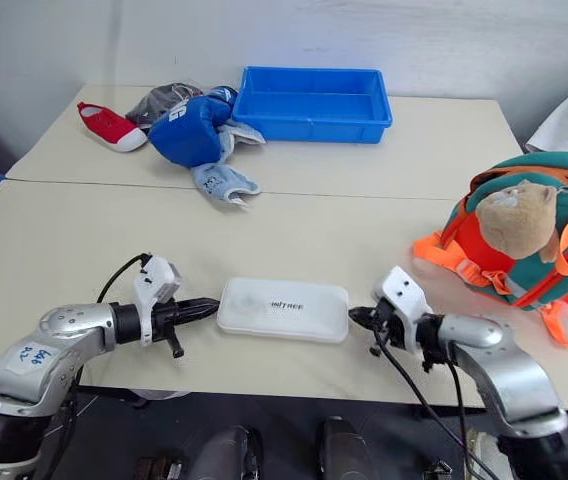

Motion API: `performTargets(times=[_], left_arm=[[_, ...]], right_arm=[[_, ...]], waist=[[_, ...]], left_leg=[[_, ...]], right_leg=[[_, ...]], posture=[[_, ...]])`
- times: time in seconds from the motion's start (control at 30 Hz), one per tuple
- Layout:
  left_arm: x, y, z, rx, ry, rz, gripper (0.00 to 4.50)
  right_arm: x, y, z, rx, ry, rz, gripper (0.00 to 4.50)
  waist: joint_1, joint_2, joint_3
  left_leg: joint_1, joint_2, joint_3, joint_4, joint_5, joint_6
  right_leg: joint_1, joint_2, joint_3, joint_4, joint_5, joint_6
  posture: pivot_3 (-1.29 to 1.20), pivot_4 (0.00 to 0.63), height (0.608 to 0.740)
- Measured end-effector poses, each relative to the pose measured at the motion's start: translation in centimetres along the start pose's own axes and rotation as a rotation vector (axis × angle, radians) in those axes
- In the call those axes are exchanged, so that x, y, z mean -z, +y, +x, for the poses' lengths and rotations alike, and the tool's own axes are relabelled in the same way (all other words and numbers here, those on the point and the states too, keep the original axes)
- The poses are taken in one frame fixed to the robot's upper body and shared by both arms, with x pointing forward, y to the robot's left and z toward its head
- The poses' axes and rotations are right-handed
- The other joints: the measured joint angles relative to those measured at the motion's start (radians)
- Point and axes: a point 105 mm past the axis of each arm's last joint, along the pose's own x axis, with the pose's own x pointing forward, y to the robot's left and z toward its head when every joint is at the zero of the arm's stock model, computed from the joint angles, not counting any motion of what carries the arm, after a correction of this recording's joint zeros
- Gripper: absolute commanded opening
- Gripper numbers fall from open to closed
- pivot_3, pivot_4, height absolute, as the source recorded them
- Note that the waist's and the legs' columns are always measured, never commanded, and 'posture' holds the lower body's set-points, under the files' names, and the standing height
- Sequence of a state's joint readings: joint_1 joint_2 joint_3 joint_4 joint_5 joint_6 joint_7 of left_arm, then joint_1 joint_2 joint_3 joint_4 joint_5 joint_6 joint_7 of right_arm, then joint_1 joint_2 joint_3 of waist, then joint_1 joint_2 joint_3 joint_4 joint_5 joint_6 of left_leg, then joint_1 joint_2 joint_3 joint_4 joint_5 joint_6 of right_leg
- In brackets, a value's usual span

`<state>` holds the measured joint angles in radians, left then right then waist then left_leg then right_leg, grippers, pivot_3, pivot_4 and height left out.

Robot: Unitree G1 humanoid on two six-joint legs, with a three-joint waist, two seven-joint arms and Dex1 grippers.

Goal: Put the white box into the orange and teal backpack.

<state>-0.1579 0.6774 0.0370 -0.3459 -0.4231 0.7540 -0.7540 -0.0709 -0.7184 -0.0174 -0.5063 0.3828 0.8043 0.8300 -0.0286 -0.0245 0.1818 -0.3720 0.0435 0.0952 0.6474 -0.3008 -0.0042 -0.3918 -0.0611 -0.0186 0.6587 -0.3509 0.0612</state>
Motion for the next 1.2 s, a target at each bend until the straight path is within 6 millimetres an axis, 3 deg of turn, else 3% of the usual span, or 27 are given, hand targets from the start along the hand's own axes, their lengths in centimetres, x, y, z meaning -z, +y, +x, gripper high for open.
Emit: performTargets(times=[0.03,0.13,0.33,0.47,0.57,0.67,0.77,0.87,1.2], left_arm=[[0.0,0.0,0.0,0.003,0.000,-0.004,0.03],[0.3,0.0,-0.1,0.005,0.031,-0.044,0.63],[1.0,1.9,-2.8,0.047,0.203,-0.243,2.40],[0.1,2.5,-3.5,0.147,0.269,-0.476,3.60],[-2.0,3.4,-3.7,0.187,0.263,-0.619,4.46],[-3.5,3.1,-3.0,0.253,0.285,-0.712,4.46],[-4.4,2.6,-0.3,0.314,0.300,-0.792,4.46],[-3.6,1.9,1.0,0.336,0.366,-0.828,4.46],[-2.5,0.8,1.8,0.354,0.417,-0.811,4.46]], right_arm=[[0.2,-0.1,-0.2,0.011,0.005,0.008,0.00],[0.2,-1.3,-1.1,0.090,-0.001,0.025,0.00],[1.0,-1.5,-2.2,0.110,0.003,0.059,0.00],[1.1,-0.6,-2.8,0.033,0.004,0.035,0.00],[1.8,0.4,-3.6,-0.021,0.043,0.014,0.00],[2.1,0.8,-3.6,-0.021,0.042,-0.008,0.00],[2.0,0.6,-2.8,0.013,0.028,-0.039,0.00],[1.6,0.6,-2.2,0.009,0.027,-0.069,0.00],[2.1,-0.7,-0.7,0.002,0.061,-0.117,0.00]], waist=[[-0.001,0.000,0.000],[0.000,0.000,0.000],[-0.002,0.000,0.000],[0.002,-0.002,0.001],[0.007,-0.002,0.002],[0.003,-0.003,0.002],[0.002,-0.004,0.002],[-0.004,-0.005,0.003],[0.004,-0.004,0.002]], left_leg=[[0.000,0.000,0.000,0.000,0.000,0.000],[0.000,0.000,0.000,0.000,0.000,0.000],[0.000,0.000,0.000,-0.001,0.000,-0.001],[0.000,-0.001,-0.001,0.000,0.000,0.000],[-0.001,-0.002,-0.001,0.001,0.000,0.000],[-0.002,-0.002,0.000,0.002,0.002,-0.003],[-0.002,-0.003,0.000,0.004,0.002,-0.003],[-0.002,-0.002,0.000,0.002,0.003,-0.005],[0.001,-0.004,-0.001,0.004,0.004,-0.004]], right_leg=[[0.000,0.000,0.000,0.000,0.000,0.000],[0.000,0.000,0.000,0.000,0.000,0.000],[0.000,0.000,0.000,0.000,0.000,-0.001],[0.000,0.001,-0.001,0.000,0.000,-0.001],[-0.001,0.001,-0.001,0.000,0.000,0.000],[-0.001,0.000,0.000,-0.001,0.000,0.000],[-0.001,0.000,0.000,0.000,0.000,0.001],[-0.002,0.002,0.002,0.001,0.000,0.001],[0.001,-0.001,0.002,0.002,0.000,0.001]], posture=[[0.00,0.150,0.740],[0.00,0.150,0.740],[0.00,0.150,0.740],[0.00,0.150,0.740],[0.00,0.150,0.740],[0.00,0.150,0.740],[0.00,0.150,0.740],[0.00,0.150,0.740],[0.00,0.150,0.740]])
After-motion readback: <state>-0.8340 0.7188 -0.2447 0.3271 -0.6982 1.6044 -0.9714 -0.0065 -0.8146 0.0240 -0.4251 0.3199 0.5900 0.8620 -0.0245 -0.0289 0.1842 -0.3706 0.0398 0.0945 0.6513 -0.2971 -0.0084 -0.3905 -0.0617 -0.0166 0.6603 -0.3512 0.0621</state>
